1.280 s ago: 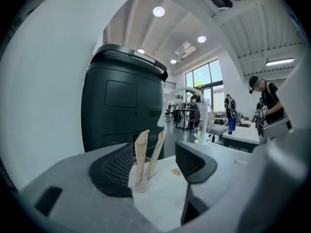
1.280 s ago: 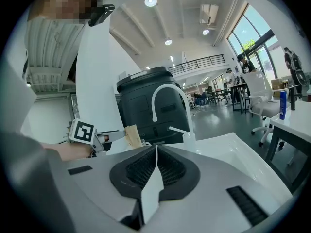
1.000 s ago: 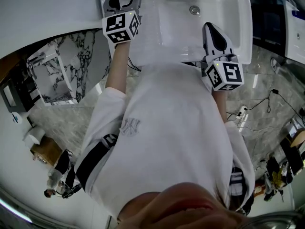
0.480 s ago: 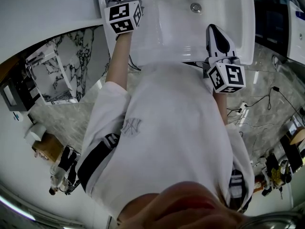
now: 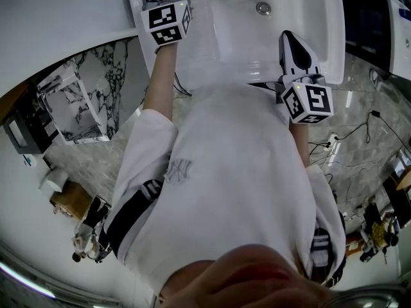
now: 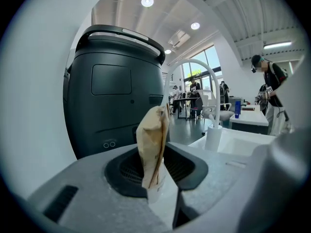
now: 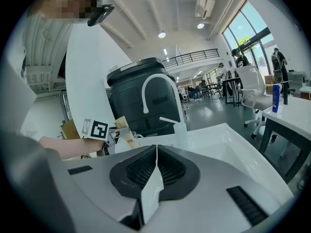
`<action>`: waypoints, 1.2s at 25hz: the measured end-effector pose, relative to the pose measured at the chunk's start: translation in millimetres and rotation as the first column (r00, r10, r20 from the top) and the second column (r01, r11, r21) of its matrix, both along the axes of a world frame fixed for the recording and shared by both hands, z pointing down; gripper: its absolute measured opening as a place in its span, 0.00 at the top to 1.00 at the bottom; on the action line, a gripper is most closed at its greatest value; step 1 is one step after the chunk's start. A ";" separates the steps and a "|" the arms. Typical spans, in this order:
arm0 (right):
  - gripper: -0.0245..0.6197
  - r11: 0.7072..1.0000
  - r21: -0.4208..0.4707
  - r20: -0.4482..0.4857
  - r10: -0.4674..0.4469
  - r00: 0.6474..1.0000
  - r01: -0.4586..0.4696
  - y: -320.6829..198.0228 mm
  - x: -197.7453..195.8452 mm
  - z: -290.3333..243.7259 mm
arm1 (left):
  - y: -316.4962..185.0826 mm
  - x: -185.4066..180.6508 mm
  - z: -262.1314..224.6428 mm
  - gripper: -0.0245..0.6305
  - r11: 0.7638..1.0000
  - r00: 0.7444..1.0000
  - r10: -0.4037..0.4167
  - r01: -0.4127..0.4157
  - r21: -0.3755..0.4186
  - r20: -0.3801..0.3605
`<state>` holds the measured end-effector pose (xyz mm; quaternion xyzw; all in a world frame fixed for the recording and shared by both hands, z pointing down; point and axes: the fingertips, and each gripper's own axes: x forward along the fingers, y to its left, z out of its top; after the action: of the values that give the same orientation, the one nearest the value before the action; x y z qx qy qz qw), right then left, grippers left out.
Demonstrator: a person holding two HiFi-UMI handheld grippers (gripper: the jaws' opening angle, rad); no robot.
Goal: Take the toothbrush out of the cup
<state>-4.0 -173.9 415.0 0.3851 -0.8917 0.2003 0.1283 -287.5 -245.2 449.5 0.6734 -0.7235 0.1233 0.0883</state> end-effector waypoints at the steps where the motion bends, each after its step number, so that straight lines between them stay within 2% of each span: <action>1: 0.94 1.000 0.000 -0.001 0.000 1.000 0.000 -0.2 0.0 0.1 | -0.5 -1.0 -0.8 0.82 1.000 1.000 -0.003 0.003 0.001 0.007; 6: 0.94 1.000 0.003 -0.001 0.000 1.000 0.000 -0.2 -1.5 0.1 | -2.1 -7.6 -2.0 0.87 1.000 0.999 -0.022 0.022 0.004 0.023; 13: 0.94 1.000 0.004 -0.005 0.007 1.000 -0.006 -1.1 -0.7 0.4 | -2.4 -6.2 -2.1 0.88 1.000 0.999 -0.014 0.014 0.004 0.040; 30: 0.94 1.000 0.017 -0.007 0.011 1.000 -0.011 -2.0 2.4 -4.6 | -0.6 -8.4 -18.9 0.89 0.999 0.999 -0.033 0.032 0.029 0.019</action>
<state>-1.6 -175.9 410.4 0.3920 -0.8907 0.1919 0.1270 -295.8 -245.7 430.6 0.6615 -0.7369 0.1182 0.0735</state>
